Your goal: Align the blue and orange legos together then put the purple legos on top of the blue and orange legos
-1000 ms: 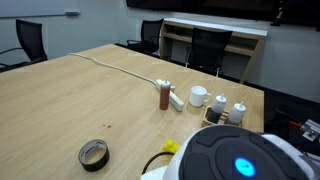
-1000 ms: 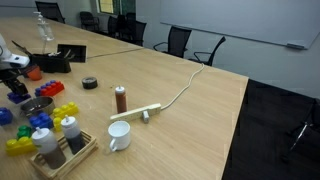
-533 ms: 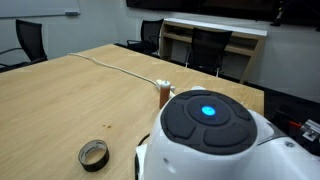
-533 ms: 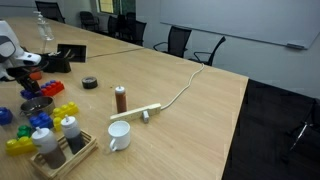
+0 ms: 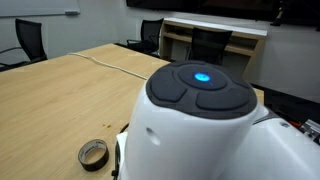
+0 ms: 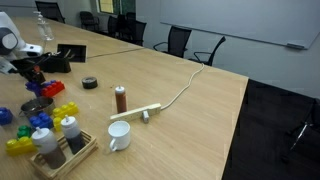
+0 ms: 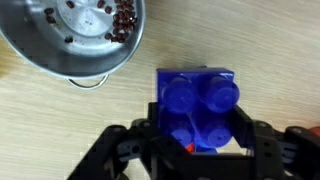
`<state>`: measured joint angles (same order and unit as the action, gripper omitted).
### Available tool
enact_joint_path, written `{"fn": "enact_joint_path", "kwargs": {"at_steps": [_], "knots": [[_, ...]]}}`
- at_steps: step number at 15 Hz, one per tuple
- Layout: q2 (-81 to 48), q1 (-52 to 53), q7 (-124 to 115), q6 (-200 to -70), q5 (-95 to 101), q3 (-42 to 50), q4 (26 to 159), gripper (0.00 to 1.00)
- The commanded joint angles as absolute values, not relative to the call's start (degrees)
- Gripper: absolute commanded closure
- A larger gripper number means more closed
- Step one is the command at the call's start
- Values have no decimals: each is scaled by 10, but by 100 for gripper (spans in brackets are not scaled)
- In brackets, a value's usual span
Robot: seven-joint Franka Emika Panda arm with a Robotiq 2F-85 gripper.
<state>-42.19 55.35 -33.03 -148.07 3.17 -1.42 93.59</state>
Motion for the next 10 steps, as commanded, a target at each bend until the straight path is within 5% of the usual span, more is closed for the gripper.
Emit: {"fn": "enact_joint_path", "kwargs": {"at_steps": [1,10], "knots": [[-422,548,-308,-1467,37,-20,921,56],[-455,546,-282,-1476,32,-21,881,56]]}}
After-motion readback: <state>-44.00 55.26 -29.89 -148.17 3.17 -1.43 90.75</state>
